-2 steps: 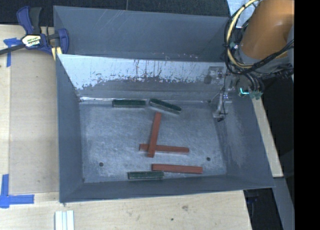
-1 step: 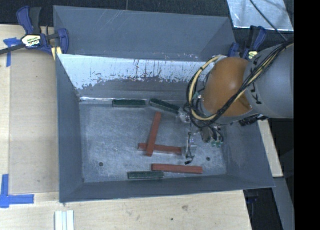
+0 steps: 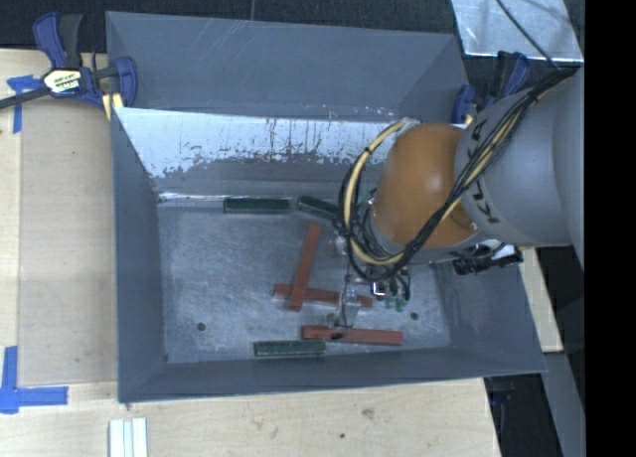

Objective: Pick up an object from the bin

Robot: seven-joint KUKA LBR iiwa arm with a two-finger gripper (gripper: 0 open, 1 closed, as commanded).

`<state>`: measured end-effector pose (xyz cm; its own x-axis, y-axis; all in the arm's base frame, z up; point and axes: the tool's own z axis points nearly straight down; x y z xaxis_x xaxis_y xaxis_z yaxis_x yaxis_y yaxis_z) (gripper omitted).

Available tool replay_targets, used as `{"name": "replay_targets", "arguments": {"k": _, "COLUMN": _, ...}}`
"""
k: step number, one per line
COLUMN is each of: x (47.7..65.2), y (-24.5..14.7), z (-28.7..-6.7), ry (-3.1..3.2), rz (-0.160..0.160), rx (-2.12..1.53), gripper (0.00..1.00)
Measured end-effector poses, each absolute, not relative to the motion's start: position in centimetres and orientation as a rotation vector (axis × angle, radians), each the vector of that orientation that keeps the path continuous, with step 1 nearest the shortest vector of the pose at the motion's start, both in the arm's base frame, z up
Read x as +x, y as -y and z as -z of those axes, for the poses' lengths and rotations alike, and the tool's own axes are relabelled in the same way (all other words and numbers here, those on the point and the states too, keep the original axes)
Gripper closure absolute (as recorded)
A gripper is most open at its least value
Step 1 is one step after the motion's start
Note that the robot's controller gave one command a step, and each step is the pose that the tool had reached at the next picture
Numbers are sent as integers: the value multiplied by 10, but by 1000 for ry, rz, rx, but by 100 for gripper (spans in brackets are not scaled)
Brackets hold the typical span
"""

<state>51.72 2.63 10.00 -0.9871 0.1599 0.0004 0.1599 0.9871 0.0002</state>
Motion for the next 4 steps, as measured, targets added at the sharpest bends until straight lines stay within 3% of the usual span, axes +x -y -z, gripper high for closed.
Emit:
{"name": "replay_targets", "arguments": {"k": 1, "x": 485, "y": -19, "z": -100, "ry": 3142, "rz": -1, "rx": 26, "gripper": 0}}
{"name": "replay_targets", "arguments": {"k": 2, "x": 490, "y": -24, "z": -71, "ry": 3132, "rz": -1, "rx": -133, "gripper": 0}}
{"name": "replay_targets", "arguments": {"k": 3, "x": 490, "y": -24, "z": -72, "ry": 3133, "rz": -1, "rx": -131, "gripper": 0}}
{"name": "replay_targets", "arguments": {"k": 4, "x": 491, "y": -24, "z": -72, "ry": 3137, "rz": 0, "rx": -130, "gripper": 100}}
